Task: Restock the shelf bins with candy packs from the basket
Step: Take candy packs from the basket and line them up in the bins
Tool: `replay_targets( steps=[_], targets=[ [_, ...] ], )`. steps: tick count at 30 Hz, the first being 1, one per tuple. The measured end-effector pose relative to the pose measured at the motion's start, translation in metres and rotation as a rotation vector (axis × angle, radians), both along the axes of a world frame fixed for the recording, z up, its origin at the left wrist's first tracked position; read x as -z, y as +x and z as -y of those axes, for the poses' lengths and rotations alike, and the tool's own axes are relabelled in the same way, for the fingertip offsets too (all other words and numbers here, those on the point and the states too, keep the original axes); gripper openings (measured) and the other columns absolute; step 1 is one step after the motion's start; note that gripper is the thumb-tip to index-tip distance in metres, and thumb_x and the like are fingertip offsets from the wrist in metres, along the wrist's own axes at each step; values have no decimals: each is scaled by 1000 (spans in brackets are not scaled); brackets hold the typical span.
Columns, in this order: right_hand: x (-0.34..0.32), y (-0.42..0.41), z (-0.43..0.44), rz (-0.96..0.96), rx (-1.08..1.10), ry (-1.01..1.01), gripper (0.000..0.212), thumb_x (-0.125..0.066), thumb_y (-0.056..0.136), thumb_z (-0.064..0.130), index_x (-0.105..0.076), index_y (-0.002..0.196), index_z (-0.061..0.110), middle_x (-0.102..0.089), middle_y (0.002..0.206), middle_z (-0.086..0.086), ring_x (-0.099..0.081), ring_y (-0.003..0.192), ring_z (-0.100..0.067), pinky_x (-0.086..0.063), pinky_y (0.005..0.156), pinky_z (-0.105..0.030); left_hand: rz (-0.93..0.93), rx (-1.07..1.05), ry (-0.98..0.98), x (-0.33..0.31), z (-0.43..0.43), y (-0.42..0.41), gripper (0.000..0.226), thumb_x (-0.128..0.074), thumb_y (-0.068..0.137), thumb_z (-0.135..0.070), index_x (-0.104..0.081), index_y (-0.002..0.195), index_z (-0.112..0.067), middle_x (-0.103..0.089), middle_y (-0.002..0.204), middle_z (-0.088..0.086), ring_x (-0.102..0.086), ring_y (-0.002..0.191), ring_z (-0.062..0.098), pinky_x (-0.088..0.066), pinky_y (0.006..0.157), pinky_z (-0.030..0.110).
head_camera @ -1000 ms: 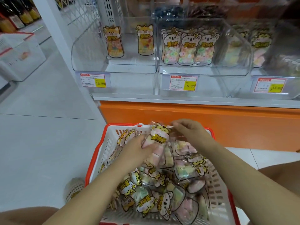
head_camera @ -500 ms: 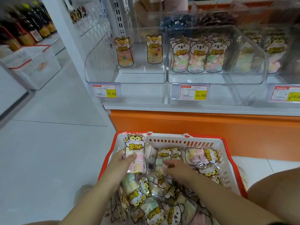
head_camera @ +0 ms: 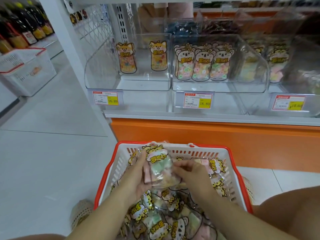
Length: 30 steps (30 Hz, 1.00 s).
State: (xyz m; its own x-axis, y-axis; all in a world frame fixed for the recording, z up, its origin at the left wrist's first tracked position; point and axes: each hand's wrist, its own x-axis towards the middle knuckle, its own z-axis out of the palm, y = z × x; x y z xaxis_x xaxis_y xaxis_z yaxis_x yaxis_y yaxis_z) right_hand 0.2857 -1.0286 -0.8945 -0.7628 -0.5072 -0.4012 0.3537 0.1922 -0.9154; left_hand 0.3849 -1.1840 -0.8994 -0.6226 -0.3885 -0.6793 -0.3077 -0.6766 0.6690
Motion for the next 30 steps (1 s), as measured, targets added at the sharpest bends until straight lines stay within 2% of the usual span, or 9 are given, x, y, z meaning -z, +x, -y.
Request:
replay_targets(
  steps=[4, 6, 9, 12, 16, 21, 24, 27, 30],
  targets=[
    [16, 9, 3, -99, -111, 95, 4, -71, 89, 13, -69, 93, 11, -74, 86, -9, -70, 78, -20, -59, 78, -38, 57, 102, -305, 9, -1, 6, 98, -89, 58, -64, -49, 143, -38, -61, 138, -2, -62, 121, 22, -60, 82, 41],
    [37, -6, -2, -196, -119, 278, 15, -68, 92, 24, -65, 104, 16, -71, 99, 0, -68, 93, -17, -56, 86, -38, 77, 56, -400, 12, 4, 11, 74, -87, 69, -53, -59, 135, -36, -69, 126, -8, -65, 115, 19, -59, 78, 34],
    [71, -29, -13, -226, -248, 588, 45, -66, 92, 30, -52, 131, 12, -58, 127, -3, -56, 109, -18, -44, 88, -29, 83, 8, -431, 9, 13, 23, 39, -82, 78, -46, -72, 113, -34, -75, 111, -12, -69, 110, 20, -50, 101, 50],
    [90, -35, -12, -142, -240, 630, 50, -71, 88, 24, -49, 131, 10, -56, 129, -9, -56, 110, -22, -48, 89, -34, 113, -20, -439, 11, 19, 31, 23, -77, 87, -36, -75, 109, -28, -77, 106, -8, -71, 104, 21, -50, 102, 53],
    [99, -34, -2, -75, -184, 590, 36, -74, 86, 16, -53, 115, 11, -58, 122, -11, -57, 102, -23, -51, 89, -38, 184, -1, -455, 11, 17, 35, 52, -82, 67, -56, -70, 110, -30, -76, 106, -8, -71, 103, 19, -55, 96, 50],
    [96, -32, 8, -97, -350, 540, 34, -68, 92, 23, -66, 125, 16, -62, 131, -3, -60, 115, -19, -46, 101, -32, 252, 58, -587, 7, 15, 30, 68, -75, 56, -73, -70, 104, -25, -75, 103, 1, -72, 95, 20, -57, 92, 47],
    [79, -29, 9, -269, -331, 584, 20, -71, 90, 33, -78, 106, 22, -73, 111, 4, -65, 91, -8, -51, 85, -21, 245, 70, -635, 0, 14, 26, 51, -79, 73, -59, -68, 106, -21, -73, 100, 0, -70, 95, 22, -55, 86, 40],
    [49, -28, 5, -449, -132, 574, 12, -77, 83, 39, -80, 88, 29, -73, 77, 18, -62, 63, 3, -46, 55, -15, 240, 98, -678, -3, 13, 18, 72, -77, 76, -61, -61, 127, -13, -65, 127, 14, -64, 112, 29, -54, 84, 35],
    [14, -38, -13, -486, 36, 408, 3, -78, 84, 25, -79, 83, 28, -72, 74, 19, -62, 59, 8, -45, 52, -8, 225, 118, -677, -13, 6, 7, 60, -74, 85, -48, -59, 130, -10, -60, 131, 18, -63, 105, 25, -49, 72, 25]
  ],
)
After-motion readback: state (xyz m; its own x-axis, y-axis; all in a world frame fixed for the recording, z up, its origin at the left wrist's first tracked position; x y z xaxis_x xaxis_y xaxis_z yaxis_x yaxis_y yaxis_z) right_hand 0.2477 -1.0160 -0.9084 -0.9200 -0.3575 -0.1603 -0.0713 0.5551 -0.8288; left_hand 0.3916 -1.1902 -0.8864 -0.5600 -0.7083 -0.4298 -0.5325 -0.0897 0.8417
